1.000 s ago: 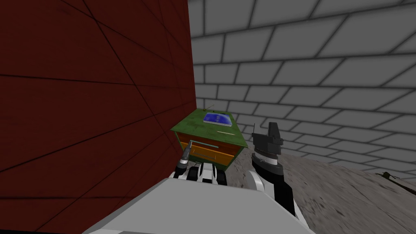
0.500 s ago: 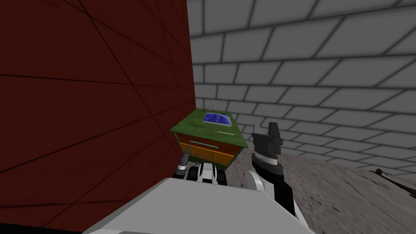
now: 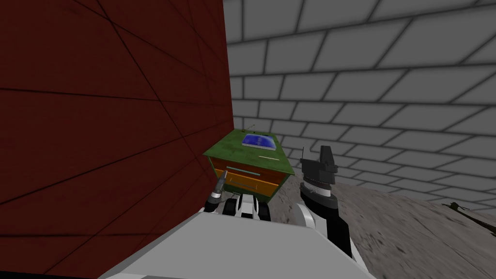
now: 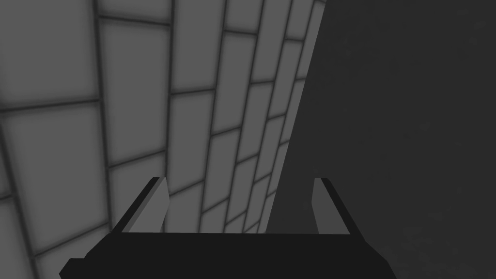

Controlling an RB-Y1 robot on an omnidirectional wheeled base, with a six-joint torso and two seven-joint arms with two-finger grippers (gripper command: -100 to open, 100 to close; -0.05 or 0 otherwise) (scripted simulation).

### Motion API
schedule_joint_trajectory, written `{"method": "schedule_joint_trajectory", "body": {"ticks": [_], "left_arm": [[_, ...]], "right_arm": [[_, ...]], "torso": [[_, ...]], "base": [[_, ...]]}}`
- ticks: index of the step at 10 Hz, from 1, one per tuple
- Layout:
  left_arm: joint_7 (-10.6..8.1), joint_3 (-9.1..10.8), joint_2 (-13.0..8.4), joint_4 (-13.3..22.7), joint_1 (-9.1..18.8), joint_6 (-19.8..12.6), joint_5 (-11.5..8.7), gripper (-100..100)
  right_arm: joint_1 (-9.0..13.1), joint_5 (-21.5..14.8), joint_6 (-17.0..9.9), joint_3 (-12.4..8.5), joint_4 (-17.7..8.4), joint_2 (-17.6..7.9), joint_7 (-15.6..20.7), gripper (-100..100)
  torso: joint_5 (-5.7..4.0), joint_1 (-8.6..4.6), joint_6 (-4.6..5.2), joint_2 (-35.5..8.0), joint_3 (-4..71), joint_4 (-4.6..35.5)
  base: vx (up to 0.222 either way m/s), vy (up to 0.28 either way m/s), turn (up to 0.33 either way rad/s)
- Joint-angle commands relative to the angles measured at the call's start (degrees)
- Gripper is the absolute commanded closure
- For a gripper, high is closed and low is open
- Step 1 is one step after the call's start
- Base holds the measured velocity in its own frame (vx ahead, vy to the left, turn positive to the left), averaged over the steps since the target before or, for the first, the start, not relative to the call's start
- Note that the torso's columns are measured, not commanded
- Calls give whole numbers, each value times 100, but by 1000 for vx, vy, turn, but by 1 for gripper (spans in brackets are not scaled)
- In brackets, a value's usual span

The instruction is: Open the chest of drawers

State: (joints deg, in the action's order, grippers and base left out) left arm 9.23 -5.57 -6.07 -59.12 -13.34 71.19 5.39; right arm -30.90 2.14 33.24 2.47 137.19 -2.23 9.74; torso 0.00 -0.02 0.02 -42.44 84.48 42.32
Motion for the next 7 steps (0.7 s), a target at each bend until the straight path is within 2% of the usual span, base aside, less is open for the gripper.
{"method": "schedule_joint_trajectory", "body": {"ticks": [1,7], "left_arm": [[-26,14,-72,-99,127,-324,7,-100],[-80,52,-118,-279,468,-1065,24,-100]], "right_arm": [[0,0,0,0,0,0,0,0],[-1,0,0,0,0,0,0,0]], "torso": [[-1,-2,-2,-3,-3,2],[-1,1,-2,19,11,-5]], "base": [[-86,-27,7],[-59,-19,5]]}}
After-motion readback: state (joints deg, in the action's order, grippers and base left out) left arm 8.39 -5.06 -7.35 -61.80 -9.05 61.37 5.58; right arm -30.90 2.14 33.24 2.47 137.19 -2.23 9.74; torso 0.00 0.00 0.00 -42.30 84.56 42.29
